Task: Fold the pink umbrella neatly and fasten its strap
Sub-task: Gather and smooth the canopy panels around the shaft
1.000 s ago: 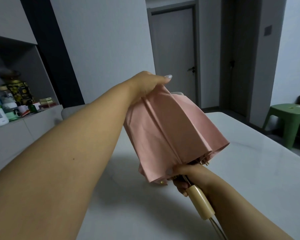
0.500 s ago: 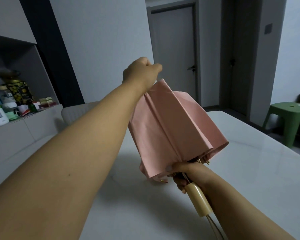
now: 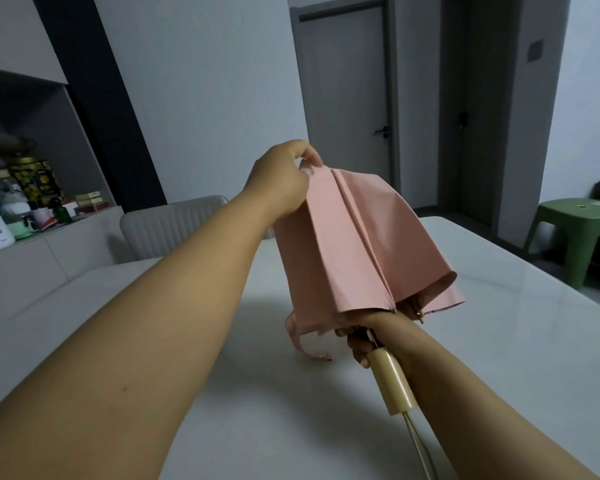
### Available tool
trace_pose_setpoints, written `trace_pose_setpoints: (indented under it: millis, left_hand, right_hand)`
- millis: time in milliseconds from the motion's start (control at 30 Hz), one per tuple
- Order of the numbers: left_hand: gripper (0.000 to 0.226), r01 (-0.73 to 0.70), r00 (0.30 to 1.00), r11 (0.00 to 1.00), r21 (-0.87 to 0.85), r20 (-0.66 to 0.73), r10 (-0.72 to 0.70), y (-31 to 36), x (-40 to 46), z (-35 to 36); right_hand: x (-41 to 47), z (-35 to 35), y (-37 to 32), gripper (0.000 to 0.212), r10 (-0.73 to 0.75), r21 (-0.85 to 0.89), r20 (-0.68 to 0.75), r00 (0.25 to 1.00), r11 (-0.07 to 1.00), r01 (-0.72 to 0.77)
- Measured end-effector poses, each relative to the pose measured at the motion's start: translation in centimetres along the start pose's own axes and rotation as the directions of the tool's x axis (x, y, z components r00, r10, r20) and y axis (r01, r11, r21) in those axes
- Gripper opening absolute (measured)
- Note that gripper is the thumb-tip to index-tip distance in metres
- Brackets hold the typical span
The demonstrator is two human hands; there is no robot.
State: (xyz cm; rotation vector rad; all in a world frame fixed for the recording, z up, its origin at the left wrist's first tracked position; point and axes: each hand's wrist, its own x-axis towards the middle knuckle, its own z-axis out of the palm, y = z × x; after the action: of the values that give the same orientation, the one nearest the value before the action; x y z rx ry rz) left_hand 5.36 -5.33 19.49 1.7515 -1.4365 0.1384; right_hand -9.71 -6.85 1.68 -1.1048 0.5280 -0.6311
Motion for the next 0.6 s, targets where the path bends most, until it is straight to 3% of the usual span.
trace_pose_setpoints:
  millis: [133, 300, 600]
  left_hand:
    - [0.029, 0.078, 0.996, 0.988, -0.133, -0.029, -0.083, -2.0, -0.5, 0.1]
    - [0.034, 0.168, 0.985, 0.917, -0.361, 0.026, -0.17, -4.0, -0.8, 0.2]
    - [0.033, 0.132, 0.99, 0.876, -0.465, 0.021, -0.138, -4.8, -1.2, 1.2]
  right_hand:
    - [-0.3, -0.2, -0.5, 0.01, -0.047, 0.034, 0.105, 0.993, 0.998, 0.044]
    - [-0.6, -0.1, -0.6, 0.051, -0.102, 0.152, 0.338, 0.936, 0.987, 0.053]
    - [-0.3, 0.0, -0.3, 0.083, -0.127, 0.301, 0.382, 0.915, 0.954, 0.007]
